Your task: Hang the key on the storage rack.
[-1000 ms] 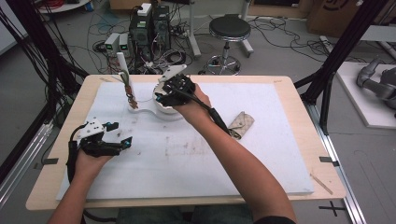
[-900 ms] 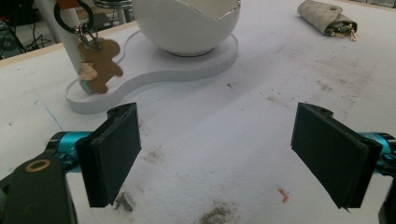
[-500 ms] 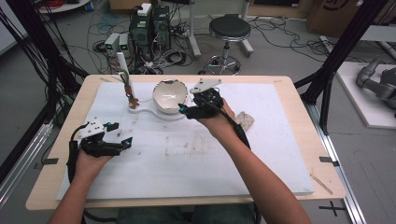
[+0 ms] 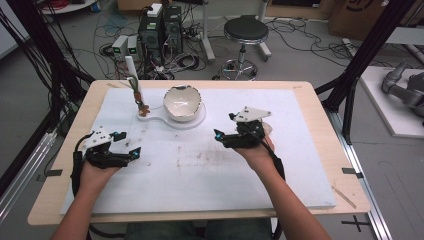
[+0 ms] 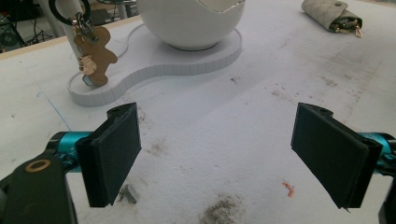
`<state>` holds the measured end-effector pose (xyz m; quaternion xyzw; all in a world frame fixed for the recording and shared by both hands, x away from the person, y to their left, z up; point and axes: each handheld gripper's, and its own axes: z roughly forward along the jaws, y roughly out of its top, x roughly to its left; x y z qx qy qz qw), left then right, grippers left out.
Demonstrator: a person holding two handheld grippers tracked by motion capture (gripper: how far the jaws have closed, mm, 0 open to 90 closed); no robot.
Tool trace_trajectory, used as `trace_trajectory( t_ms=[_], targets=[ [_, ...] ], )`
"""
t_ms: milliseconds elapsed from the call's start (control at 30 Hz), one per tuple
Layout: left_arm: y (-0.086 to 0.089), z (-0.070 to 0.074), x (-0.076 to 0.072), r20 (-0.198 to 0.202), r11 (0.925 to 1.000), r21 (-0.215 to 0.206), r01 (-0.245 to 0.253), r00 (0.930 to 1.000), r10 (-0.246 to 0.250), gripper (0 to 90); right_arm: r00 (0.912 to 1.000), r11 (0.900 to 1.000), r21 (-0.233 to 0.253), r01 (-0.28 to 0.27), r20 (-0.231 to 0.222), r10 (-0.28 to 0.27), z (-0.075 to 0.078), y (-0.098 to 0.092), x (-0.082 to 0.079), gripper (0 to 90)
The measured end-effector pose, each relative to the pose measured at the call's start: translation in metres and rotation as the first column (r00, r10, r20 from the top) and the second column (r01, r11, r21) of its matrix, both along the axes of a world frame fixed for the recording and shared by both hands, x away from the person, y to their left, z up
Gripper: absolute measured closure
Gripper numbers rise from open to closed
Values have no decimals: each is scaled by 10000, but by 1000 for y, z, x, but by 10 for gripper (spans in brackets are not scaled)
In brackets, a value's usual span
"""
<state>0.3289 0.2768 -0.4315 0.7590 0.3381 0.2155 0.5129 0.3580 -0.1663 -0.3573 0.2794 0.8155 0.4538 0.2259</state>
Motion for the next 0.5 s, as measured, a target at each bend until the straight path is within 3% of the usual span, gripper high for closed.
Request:
trace_trajectory(
  t_ms=[300,500],
  targets=[
    [1,0,1,-59,10000,-71,10,10000,-10,158,9978,9975,394,583,-336,-569,-34,-45,-24,216],
    [-1,-1,1,-58,9998,-191,82,9999,-83,158,9963,9950,626,784,-414,-759,-47,-60,-27,199]
  ],
)
